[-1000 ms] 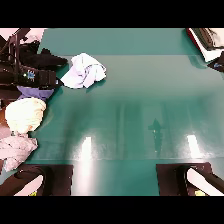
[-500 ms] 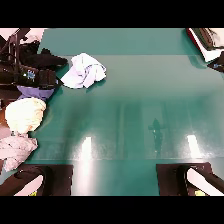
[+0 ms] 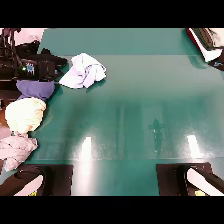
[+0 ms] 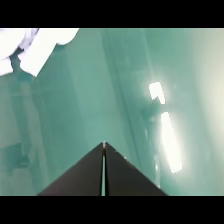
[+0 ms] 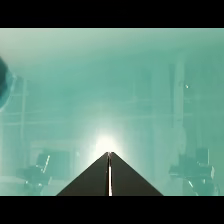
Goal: Fold the shirts.
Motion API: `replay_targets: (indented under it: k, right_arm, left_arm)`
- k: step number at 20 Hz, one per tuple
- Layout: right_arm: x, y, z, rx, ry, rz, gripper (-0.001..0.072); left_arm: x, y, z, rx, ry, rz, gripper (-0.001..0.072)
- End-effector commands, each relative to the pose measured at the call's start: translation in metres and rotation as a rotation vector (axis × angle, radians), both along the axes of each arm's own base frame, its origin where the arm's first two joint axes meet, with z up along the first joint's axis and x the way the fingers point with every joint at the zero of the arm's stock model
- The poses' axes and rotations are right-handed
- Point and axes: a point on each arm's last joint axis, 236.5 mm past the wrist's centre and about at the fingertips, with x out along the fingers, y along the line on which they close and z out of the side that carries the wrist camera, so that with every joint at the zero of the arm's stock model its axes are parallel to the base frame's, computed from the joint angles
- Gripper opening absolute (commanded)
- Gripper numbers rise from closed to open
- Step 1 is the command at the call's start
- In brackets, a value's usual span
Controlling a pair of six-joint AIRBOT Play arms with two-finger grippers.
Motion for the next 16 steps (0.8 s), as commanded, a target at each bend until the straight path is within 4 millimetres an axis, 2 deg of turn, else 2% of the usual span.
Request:
replay_targets:
  k: [1, 3, 4, 5, 6, 8, 12, 15, 16]
  right_arm:
    - [0.002, -0.001, 0.001, -0.001, -0.01, -0.005, 0.0016]
    - [0.002, -0.001, 0.001, -0.001, -0.01, -0.004, 0.0017]
    - [0.002, 0.0, 0.001, 0.0, -0.01, -0.004, 0.0017]
    - [0.002, 0.0, 0.001, 0.0, -0.01, -0.004, 0.0017]
    - [0.002, 0.001, 0.002, 0.005, -0.011, -0.002, 0.0016]
    - [0.001, 0.002, 0.002, 0.007, -0.009, 0.001, 0.0017]
    - [-0.004, 0.004, -0.003, 0.011, 0.02, 0.014, 0.0017]
    - [-0.011, 0.007, -0.008, 0.015, 0.054, 0.03, 0.0017]
    - [-0.013, 0.008, -0.009, 0.016, 0.064, 0.035, 0.0017]
  left_arm:
    - [0.007, 0.002, 0.005, -0.006, -0.031, 0.017, 0.0023]
    - [0.012, 0.003, 0.006, -0.006, -0.052, 0.029, 0.0024]
    - [0.019, 0.006, 0.008, 0.019, -0.097, 0.024, 0.0206]
    - [0.031, 0.011, 0.01, 0.04, -0.143, 0.039, 0.0526]
    - [0.044, 0.016, 0.01, 0.052, -0.174, 0.065, 0.0589]
    - [0.076, 0.031, -0.011, 0.119, -0.194, 0.114, 0.0591]
    - [0.154, 0.036, -0.091, 0.104, -0.164, 0.209, 0.0592]
    - [0.187, 0.037, -0.159, 0.099, -0.092, 0.248, 0.0592]
    - [0.194, 0.035, -0.174, 0.103, -0.068, 0.245, 0.0592]
